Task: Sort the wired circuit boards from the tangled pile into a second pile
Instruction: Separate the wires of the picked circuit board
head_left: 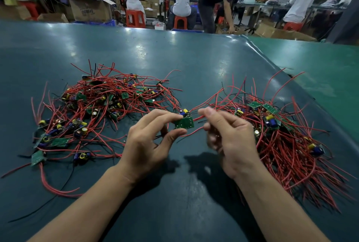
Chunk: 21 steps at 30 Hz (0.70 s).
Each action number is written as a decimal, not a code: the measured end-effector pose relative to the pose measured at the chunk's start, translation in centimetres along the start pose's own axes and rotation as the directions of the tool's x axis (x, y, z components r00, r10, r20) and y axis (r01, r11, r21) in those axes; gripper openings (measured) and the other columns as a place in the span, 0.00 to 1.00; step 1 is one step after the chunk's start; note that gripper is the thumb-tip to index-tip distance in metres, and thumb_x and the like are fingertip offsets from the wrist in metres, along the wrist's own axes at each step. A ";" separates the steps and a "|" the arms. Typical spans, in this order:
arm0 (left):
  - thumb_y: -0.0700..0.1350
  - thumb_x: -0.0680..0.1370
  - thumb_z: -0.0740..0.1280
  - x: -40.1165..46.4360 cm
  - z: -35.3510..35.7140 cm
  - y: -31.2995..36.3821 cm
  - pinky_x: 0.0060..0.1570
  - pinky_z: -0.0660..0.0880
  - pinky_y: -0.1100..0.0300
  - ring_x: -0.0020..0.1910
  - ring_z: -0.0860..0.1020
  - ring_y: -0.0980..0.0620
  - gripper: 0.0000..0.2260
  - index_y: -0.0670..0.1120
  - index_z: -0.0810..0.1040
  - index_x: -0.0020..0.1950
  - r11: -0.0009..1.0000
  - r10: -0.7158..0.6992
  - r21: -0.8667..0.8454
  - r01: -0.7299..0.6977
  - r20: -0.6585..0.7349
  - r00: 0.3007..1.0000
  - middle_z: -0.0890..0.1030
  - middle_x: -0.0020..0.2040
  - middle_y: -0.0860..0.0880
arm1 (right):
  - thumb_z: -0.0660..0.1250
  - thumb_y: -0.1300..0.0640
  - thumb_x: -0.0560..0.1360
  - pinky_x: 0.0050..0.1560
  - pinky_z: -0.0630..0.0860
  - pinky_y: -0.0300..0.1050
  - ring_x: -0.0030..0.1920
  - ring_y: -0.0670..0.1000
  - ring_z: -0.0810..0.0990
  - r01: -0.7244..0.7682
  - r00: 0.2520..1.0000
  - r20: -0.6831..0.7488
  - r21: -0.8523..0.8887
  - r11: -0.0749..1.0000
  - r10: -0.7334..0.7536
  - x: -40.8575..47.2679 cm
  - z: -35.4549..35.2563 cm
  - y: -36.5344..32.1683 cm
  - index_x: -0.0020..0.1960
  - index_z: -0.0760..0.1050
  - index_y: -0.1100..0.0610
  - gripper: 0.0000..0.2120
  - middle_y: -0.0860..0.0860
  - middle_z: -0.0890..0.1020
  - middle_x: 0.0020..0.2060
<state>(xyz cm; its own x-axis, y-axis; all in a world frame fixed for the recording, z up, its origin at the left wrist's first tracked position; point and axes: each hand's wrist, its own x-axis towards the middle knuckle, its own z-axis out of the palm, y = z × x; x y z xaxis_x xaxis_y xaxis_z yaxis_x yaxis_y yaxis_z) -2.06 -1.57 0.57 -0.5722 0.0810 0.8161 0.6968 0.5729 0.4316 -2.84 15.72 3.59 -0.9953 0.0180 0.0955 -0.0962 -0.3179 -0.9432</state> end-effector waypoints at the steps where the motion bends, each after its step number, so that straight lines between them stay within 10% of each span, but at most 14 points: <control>1: 0.42 0.75 0.73 0.1 -0.1 0.0 0.43 0.75 0.60 0.36 0.76 0.52 0.09 0.39 0.83 0.52 1.000 0.002 0.003 -0.002 -0.006 1.000 0.80 0.47 0.48 | 0.71 0.58 0.72 0.20 0.60 0.32 0.20 0.44 0.65 0.014 0.999 -0.049 0.044 0.999 -0.012 0.3 -0.3 -0.3 0.39 0.86 0.57 0.06 0.50 0.77 0.26; 10: 0.40 0.76 0.71 0.2 -0.4 -0.2 0.44 0.75 0.61 0.37 0.75 0.53 0.09 0.38 0.81 0.54 1.000 0.002 0.010 -0.001 -0.074 0.997 0.79 0.47 0.48 | 0.59 0.54 0.82 0.20 0.59 0.34 0.20 0.44 0.65 0.131 0.966 -0.257 0.391 0.911 -0.029 1.4 -2.5 -2.2 0.43 0.77 0.59 0.14 0.48 0.73 0.26; 15: 0.43 0.79 0.66 0.2 -0.4 -0.1 0.49 0.74 0.64 0.46 0.76 0.57 0.11 0.41 0.79 0.61 0.999 0.039 -0.001 -0.039 -0.086 0.996 0.77 0.49 0.47 | 0.67 0.56 0.76 0.21 0.68 0.36 0.24 0.46 0.73 -0.013 0.966 0.255 -0.119 0.993 0.044 -0.5 -1.0 -0.8 0.51 0.80 0.54 0.06 0.51 0.81 0.33; 21: 0.44 0.81 0.66 0.1 -0.8 -0.5 0.39 0.74 0.47 0.43 0.76 0.44 0.11 0.45 0.81 0.62 0.986 0.156 0.066 -0.156 -0.007 0.988 0.77 0.49 0.46 | 0.70 0.45 0.69 0.23 0.73 0.39 0.27 0.49 0.76 0.016 0.884 0.462 -0.180 0.984 0.070 -1.6 0.2 0.1 0.43 0.84 0.54 0.13 0.53 0.82 0.34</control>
<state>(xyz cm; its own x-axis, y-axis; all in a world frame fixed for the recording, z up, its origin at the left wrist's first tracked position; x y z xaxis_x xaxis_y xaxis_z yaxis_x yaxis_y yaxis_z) -2.13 -2.48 0.73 -0.4532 0.1639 0.8762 0.7471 0.6061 0.2730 -1.22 15.48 3.42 -0.8802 -0.4448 0.1654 -0.1133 -0.1416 -0.9834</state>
